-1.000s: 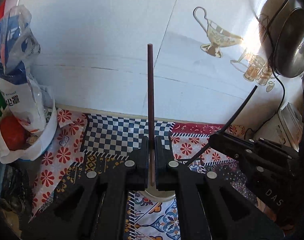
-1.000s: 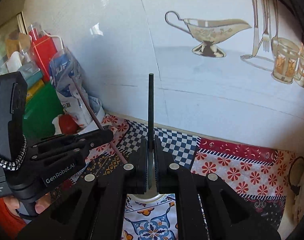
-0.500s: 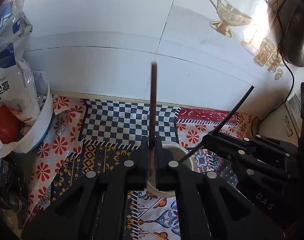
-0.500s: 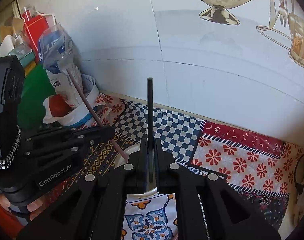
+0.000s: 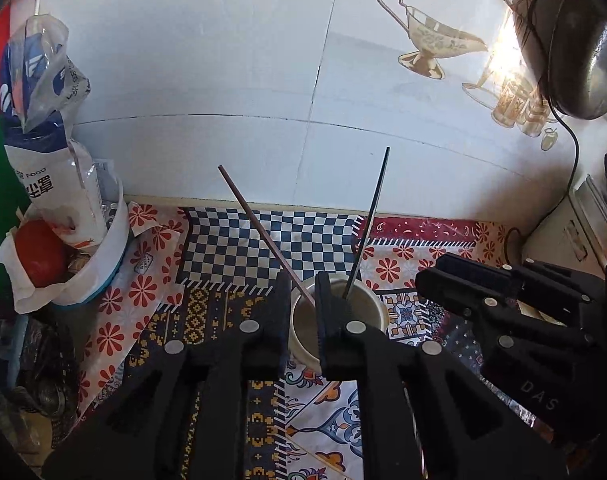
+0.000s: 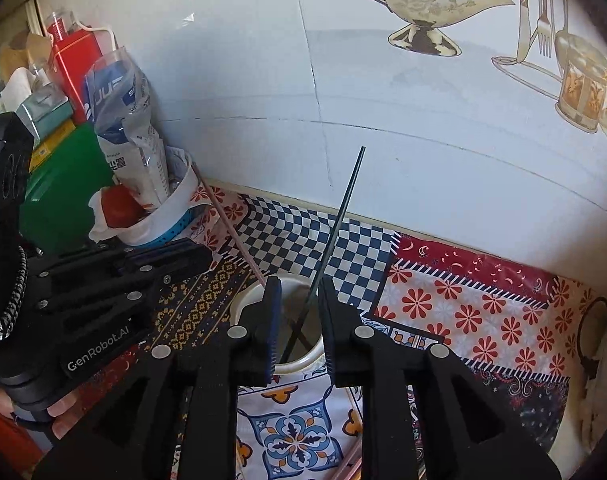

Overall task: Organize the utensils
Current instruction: 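Lower both sticks into the white cup and open both tools, then withdraw both tools from the cup back toward the stick row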

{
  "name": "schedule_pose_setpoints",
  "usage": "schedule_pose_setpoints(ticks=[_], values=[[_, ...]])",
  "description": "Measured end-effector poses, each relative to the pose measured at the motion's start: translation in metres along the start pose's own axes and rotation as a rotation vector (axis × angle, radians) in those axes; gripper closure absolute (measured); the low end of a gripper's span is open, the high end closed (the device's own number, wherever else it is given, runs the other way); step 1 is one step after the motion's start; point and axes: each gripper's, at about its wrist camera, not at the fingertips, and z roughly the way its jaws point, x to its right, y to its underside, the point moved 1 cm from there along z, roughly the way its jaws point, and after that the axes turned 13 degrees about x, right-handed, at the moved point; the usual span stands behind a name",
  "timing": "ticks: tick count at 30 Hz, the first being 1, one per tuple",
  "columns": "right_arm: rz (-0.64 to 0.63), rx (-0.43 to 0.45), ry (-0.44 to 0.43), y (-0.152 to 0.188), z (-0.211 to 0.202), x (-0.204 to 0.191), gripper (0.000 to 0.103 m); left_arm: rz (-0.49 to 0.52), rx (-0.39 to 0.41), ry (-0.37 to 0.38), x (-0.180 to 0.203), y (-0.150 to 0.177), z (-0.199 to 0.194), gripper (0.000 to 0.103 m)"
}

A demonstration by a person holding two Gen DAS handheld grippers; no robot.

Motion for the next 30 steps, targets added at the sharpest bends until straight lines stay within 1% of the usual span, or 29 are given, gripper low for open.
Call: schedule_pose_setpoints(ticks=[4, 6, 10, 12, 14, 18, 21, 25, 30], values=[[-0.032, 0.027, 0.024, 0.000, -0.018, -0.005, 0.081, 0.017, 0.023, -0.008, 0.006, 0.001, -0.017, 0.085], [-0.035, 0.043, 0.031, 0.000, -0.029, -0.006, 0.078, 0.024, 0.037, -0.011, 0.009, 0.002, -0.026, 0.077], [-0.047, 0.084, 0.068, 0.006, -0.053, -0.007, 0.066, 0.037, 0.052, -0.005, 0.019, 0.006, -0.041, 0.066], [-0.053, 0.098, 0.091, 0.010, -0.065, -0.006, 0.063, 0.046, 0.052, 0.000, 0.026, 0.009, -0.048, 0.058], [-0.053, 0.106, 0.113, 0.016, -0.076, -0.004, 0.060, 0.059, 0.050, 0.009, 0.033, 0.014, -0.053, 0.055], [-0.039, 0.110, 0.155, 0.030, -0.099, 0.007, 0.057, 0.101, 0.028, 0.037, 0.049, 0.029, -0.060, 0.046], [-0.032, 0.107, 0.198, 0.043, -0.114, 0.016, 0.055, 0.131, 0.003, 0.048, 0.061, 0.044, -0.060, 0.045], [-0.011, 0.086, 0.253, 0.065, -0.133, 0.032, 0.054, 0.139, -0.042, 0.059, 0.075, 0.064, -0.054, 0.045], [0.055, 0.040, 0.307, 0.096, -0.148, 0.058, 0.053, 0.173, -0.102, 0.082, 0.097, 0.092, -0.041, 0.045]])
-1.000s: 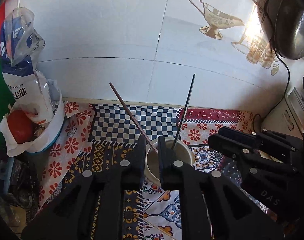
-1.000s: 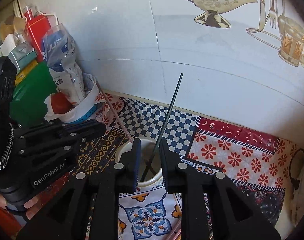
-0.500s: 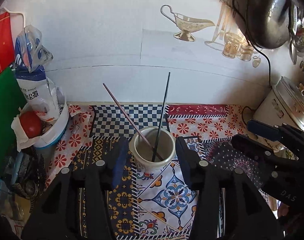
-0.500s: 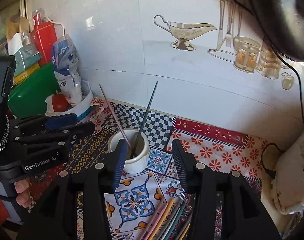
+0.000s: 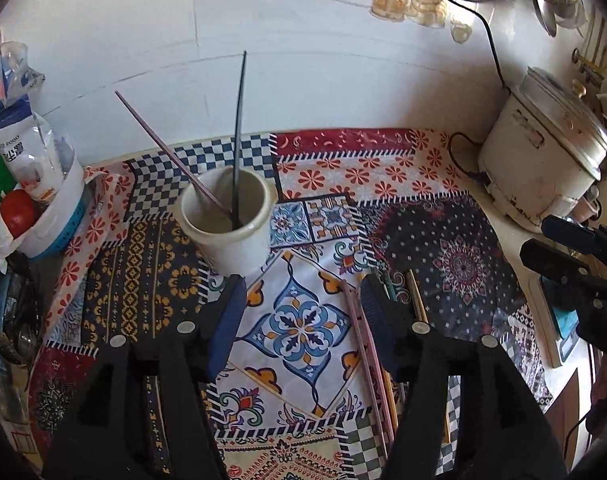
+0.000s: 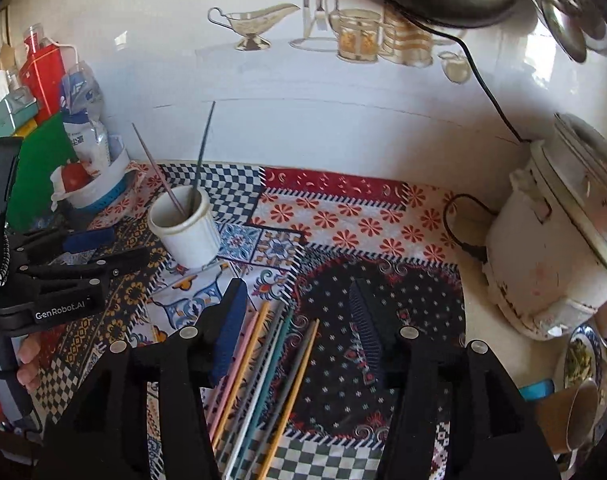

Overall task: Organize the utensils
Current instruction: 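Withdraw both tools from the cup back toward the stick row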

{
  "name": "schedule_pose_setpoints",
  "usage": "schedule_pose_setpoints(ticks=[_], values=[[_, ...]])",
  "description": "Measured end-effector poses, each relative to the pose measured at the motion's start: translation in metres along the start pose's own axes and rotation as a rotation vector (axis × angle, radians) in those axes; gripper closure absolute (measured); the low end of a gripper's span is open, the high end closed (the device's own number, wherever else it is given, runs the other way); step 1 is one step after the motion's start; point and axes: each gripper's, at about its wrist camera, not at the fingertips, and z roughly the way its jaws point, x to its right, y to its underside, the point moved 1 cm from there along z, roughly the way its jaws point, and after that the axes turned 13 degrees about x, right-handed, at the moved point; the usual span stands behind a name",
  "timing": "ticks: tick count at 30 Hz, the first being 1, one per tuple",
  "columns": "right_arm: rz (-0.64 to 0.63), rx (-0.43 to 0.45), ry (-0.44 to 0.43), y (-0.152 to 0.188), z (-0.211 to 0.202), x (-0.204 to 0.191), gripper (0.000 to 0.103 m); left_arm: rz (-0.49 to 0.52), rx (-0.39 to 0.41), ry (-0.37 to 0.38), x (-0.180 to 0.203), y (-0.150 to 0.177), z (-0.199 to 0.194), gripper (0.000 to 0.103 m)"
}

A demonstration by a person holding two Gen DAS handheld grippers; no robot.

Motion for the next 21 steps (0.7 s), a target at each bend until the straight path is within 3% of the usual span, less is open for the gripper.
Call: schedule_pose_setpoints(ticks=[9, 17, 21], values=[[0.071, -0.189, 0.050, 0.070, 0.018, 0.031, 0.053, 0.074, -0.175, 0.061, 0.026, 0.057, 0.038, 0.045], [0.063, -0.345, 0.035, 0.128, 0.049, 0.024, 0.053, 0.090, -0.263, 0.074, 0.028, 0.089, 0.052, 0.045], [0.062, -0.370, 0.013, 0.138, 0.059, 0.018, 0.053, 0.083, -0.274, 0.075, 0.026, 0.095, 0.053, 0.045]])
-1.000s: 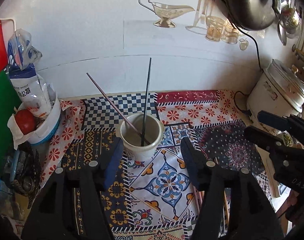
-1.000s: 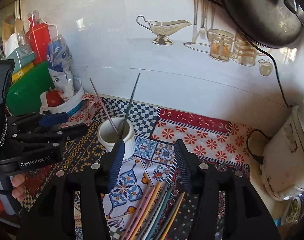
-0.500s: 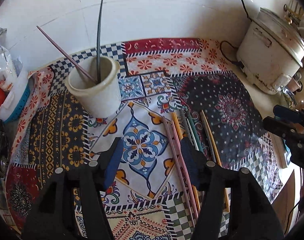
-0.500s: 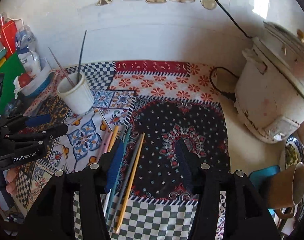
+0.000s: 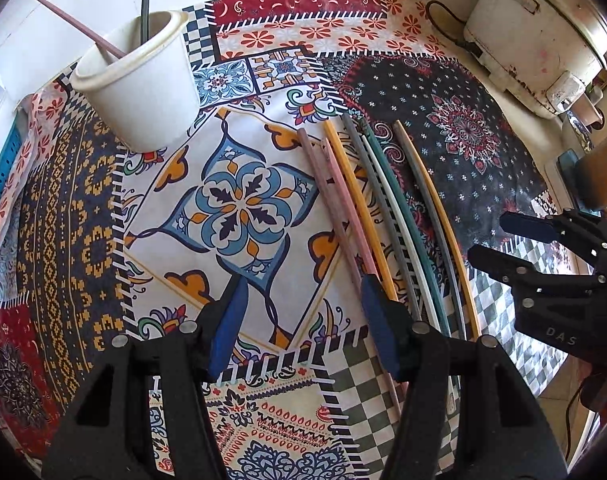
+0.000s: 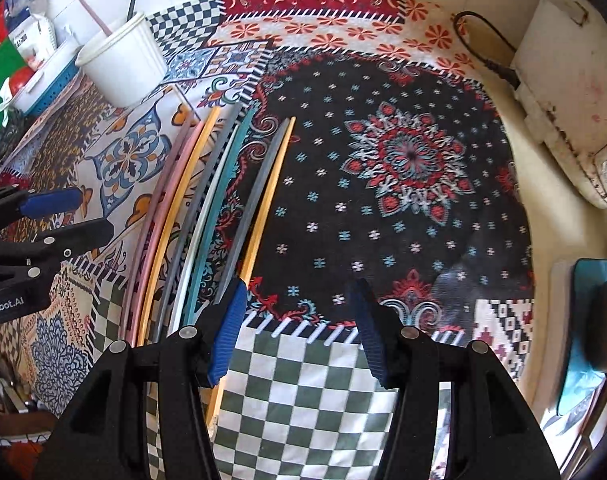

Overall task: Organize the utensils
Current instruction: 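Withdraw both tools from the cup back toward the stick row, then grasp a pink stick with the left tool while the right grasps an orange stick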

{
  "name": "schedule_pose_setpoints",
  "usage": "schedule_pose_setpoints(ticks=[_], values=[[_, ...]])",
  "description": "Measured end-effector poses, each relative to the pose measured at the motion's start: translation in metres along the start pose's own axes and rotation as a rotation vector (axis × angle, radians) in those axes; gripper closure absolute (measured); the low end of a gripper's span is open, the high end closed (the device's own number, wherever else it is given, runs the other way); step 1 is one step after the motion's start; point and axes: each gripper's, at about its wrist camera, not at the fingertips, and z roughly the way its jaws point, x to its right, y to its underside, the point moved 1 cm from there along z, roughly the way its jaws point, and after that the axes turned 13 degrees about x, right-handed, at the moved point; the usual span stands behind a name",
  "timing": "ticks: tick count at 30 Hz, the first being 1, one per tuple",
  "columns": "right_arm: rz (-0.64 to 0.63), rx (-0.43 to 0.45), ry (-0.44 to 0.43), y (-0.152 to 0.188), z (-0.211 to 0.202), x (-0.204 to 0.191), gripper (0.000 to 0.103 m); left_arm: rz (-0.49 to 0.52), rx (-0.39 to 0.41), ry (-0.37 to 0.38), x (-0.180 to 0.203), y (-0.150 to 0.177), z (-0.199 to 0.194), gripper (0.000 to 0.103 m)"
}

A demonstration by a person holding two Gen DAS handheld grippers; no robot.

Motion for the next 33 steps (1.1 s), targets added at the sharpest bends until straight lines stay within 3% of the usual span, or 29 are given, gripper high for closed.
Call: schedule_pose_setpoints(ticks=[11, 21, 29, 32, 33], values=[[-0.092, 0.004, 0.031, 0.005, 0.015, -0.008, 0.053, 0.003, -0.044, 0.040, -0.002, -0.005, 0.015, 0.058], [-0.055, 0.009, 0.037, -0.004, 0.015, 0.024, 0.055, -0.036, -0.085, 0.095, 0.001, -0.021, 0.038, 0.071], [-0.061, 0.049, 0.027, -0.015, 0.019, 0.025, 0.074, -0.016, -0.075, 0.079, 0.007, -0.034, 0.049, 0.073], [-0.082, 0.070, 0.012, -0.023, 0.026, 0.019, 0.092, -0.006, -0.064, 0.065, 0.008, -0.039, 0.054, 0.080], [-0.086, 0.074, 0.005, -0.026, 0.029, 0.017, 0.092, -0.008, -0.061, 0.064, 0.008, -0.041, 0.055, 0.084]])
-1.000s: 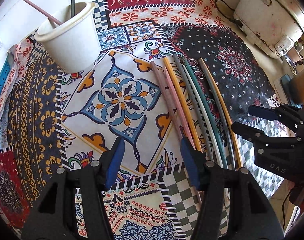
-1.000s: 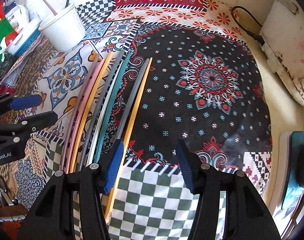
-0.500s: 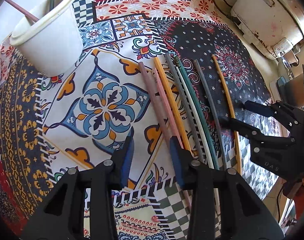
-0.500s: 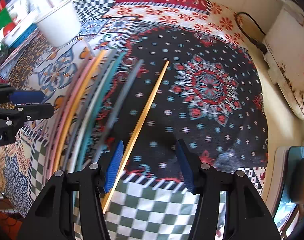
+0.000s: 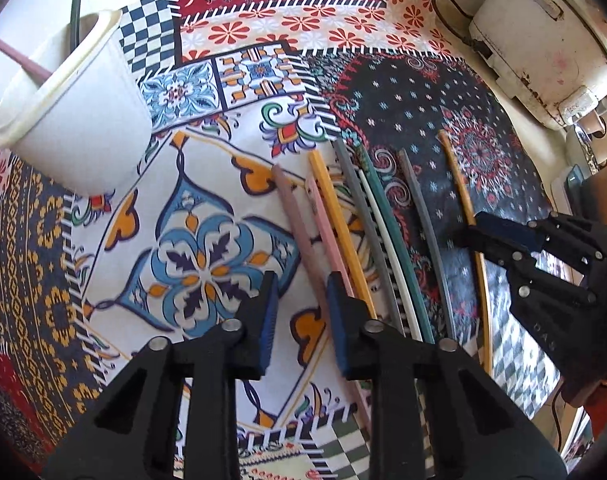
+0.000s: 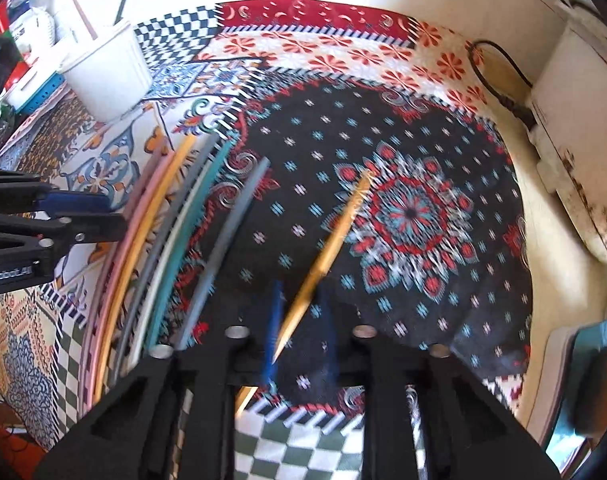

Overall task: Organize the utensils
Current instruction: 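Grasp a pink stick with the left tool while the right grasps an orange stick, then lift both sticks upright and carry them toward the white cup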

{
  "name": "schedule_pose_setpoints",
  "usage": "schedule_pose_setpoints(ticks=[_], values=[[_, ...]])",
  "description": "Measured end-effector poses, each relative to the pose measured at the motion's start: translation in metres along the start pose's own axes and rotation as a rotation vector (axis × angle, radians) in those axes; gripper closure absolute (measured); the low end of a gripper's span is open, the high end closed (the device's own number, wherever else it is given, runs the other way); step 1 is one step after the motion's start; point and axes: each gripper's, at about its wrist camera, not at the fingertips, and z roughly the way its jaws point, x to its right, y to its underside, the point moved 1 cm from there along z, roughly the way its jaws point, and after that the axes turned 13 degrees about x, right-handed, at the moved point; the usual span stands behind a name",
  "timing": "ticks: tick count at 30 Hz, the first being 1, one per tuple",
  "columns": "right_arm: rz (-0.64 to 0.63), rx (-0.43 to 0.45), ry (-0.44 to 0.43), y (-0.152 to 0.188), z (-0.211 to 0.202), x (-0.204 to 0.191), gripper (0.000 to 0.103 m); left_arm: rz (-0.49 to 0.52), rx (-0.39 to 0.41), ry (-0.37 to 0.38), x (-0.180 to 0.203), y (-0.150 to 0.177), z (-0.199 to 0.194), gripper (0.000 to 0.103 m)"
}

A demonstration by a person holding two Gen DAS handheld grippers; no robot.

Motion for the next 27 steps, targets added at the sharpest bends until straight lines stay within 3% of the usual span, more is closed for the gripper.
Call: schedule_pose_setpoints(ticks=[3, 8, 12, 17, 27], values=[[-0.002, 0.007, -0.047, -0.006, 0.005, -0.004, 0.095, -0.025, 0.011, -0.003, -0.005, -0.003, 0.002, 0.095], [0.013, -0.014, -0.116, -0.015, 0.011, -0.007, 0.098, -0.087, 0.004, 0.030, -0.016, -0.001, 0.000, 0.098], [0.054, -0.074, -0.145, -0.021, 0.015, -0.003, 0.098, -0.069, -0.016, 0.032, -0.015, 0.000, -0.001, 0.098], [0.029, -0.107, -0.129, -0.013, 0.008, -0.006, 0.097, -0.026, -0.031, 0.015, -0.010, 0.002, -0.002, 0.098], [-0.001, -0.026, -0.076, 0.003, -0.005, -0.019, 0.096, -0.011, -0.014, -0.010, -0.006, -0.005, 0.004, 0.098]])
